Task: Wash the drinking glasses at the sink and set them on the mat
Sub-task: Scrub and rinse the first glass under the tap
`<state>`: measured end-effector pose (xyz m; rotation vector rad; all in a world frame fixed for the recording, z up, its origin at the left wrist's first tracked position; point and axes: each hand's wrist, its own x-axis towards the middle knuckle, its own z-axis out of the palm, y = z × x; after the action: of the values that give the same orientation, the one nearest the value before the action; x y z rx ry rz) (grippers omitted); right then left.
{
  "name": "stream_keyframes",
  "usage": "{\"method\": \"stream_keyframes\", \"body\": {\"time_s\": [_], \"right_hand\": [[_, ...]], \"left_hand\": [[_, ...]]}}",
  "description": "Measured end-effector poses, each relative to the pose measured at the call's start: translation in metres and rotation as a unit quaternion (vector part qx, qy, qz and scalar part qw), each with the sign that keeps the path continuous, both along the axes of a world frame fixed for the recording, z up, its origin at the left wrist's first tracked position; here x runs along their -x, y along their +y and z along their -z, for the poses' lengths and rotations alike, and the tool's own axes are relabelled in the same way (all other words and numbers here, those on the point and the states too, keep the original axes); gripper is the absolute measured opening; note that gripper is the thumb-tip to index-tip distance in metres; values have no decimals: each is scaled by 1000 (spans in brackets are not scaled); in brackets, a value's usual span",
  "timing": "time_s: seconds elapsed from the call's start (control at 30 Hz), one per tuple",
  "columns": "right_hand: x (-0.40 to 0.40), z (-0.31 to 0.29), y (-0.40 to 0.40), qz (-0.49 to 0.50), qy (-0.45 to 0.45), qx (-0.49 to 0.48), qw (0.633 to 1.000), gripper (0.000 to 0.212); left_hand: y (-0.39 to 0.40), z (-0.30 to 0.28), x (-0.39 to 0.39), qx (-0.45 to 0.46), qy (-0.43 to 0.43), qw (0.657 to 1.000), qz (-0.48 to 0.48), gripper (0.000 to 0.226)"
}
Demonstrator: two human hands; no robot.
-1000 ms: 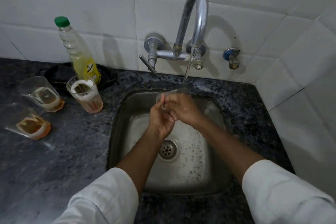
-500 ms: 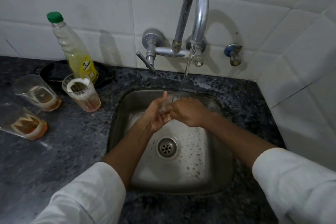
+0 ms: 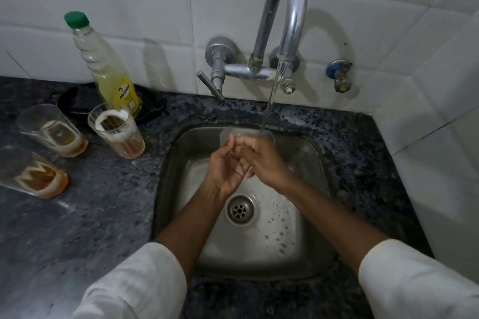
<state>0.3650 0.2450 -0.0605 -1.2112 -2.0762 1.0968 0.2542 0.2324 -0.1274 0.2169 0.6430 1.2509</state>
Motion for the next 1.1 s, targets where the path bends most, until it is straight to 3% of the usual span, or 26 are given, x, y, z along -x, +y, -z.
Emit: {"method": "stream_keyframes", "body": {"time_s": [0.03,0.1,0.13,0.2,0.23,0.27,0.3,0.33,0.4,0.43,0.47,0.53,0.57,0.6,0.67,0.7,0.73,0.77,0.8,0.83,0.9,0.93,0.97,1.03,1.07,1.1], "right_hand": [[-5,2,0,-65,-90,-52,992,19],[-21,3,7,-143,-297,-138,934,21],[-24,5,10,-140,-306,-141,931,25],[-14,8,10,-38,-122,-68,989,25],[-4,5,6,30,-14,-15,999,22],[1,4,3,52,27,3,998,21],[0,5,3,29,-11,-30,999,21],[-6,5,3,-36,-106,-87,990,23],[-22,1,12,-144,-312,-169,924,24],[-26,0,17,-160,-314,-169,920,24],[-25,0,19,-140,-262,-131,946,26],[-6,-4,12,4,-11,43,999,30],[4,-5,9,63,102,111,987,29],[9,-4,6,84,142,115,980,28],[-1,-4,3,-17,-27,-35,999,26],[-11,-5,4,-103,-189,-121,969,23],[-21,-9,7,-162,-324,-176,915,20],[-30,-11,11,-192,-389,-190,880,19],[-30,-10,11,-190,-401,-185,877,20],[-23,-9,9,-166,-366,-162,901,24],[-5,-6,5,-33,-112,-55,992,30],[-1,-1,4,2,-14,-20,1000,28],[-2,0,0,-9,-14,-35,999,25],[-13,3,0,-107,-231,-139,957,18],[-21,5,3,-135,-289,-143,937,18],[-26,9,5,-131,-265,-101,950,20]], "left_hand": [[2,0,4,1,34,999,8,37],[4,0,8,9,104,994,39,38],[2,1,6,11,97,994,44,38],[-2,1,0,2,27,999,19,33],[-2,1,-2,-2,-9,1000,1,28],[0,3,-3,-11,-30,999,-13,23],[2,3,2,-19,-22,999,-20,19],[4,4,8,-21,-5,1000,-12,22],[9,3,17,12,70,996,49,40],[9,4,15,33,102,992,66,48],[6,4,12,41,109,991,67,53],[1,4,2,16,34,999,31,54],[0,3,-2,1,-31,999,6,50],[1,6,-3,-7,-67,998,-14,43],[6,1,4,-14,-38,999,-4,33],[10,-2,8,4,3,1000,20,35],[12,-3,10,27,56,997,47,40],[10,-3,10,56,86,992,67,44],[5,-3,7,66,88,991,77,49],[-1,-2,4,56,58,994,76,52],[-8,2,-4,26,-71,997,33,44],[-8,3,-5,19,-115,993,10,37],[-5,2,-3,11,-125,992,-1,31],[1,0,5,13,-74,997,9,34],[2,-4,6,33,-17,999,18,33],[2,-8,5,61,30,997,21,28]]}}
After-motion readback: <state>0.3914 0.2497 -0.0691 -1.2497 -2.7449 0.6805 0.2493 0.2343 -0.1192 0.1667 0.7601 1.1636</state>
